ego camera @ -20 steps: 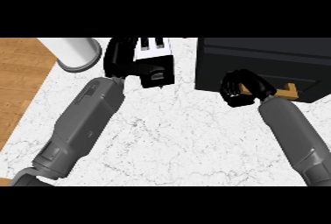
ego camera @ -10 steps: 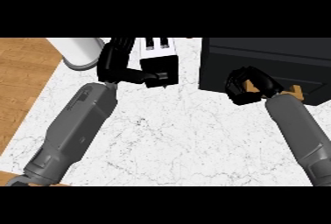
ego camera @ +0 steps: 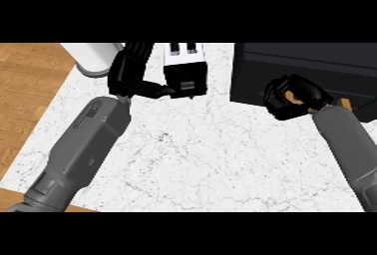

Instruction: Pick up the cup, place it into the drawer and close the drawer

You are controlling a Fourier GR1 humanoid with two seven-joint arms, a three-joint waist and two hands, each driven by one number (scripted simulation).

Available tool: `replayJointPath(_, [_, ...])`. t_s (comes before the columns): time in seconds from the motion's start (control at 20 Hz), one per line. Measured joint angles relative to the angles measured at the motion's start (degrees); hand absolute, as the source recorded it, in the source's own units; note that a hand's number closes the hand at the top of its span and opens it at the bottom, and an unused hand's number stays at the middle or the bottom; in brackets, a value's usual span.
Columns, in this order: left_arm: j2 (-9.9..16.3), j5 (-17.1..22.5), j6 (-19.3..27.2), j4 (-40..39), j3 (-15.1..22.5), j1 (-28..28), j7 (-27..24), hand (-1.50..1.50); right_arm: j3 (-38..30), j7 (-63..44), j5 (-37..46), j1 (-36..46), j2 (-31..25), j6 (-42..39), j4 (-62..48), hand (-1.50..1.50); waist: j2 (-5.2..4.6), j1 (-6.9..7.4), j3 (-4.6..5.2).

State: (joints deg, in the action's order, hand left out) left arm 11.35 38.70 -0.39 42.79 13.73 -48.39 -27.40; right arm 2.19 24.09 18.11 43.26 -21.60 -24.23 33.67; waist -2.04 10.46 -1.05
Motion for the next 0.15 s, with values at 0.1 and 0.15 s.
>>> replayJointPath(0.1, [0.2, 0.1, -0.4, 0.3, 0.0, 0.5, 0.0, -1.5, -0.2, -0.2, -0.6, -0.3, -0.4, -1.2, 0.5, 1.5, -0.11, 0.29, -0.06])
replayJointPath(0.15, [0.2, 0.1, -0.5, 0.4, 0.0, 0.6, -0.1, -1.5, -0.3, -0.3, -0.9, -0.4, -0.5, -1.6, 0.8, 1.5, -0.17, 0.36, -0.1])
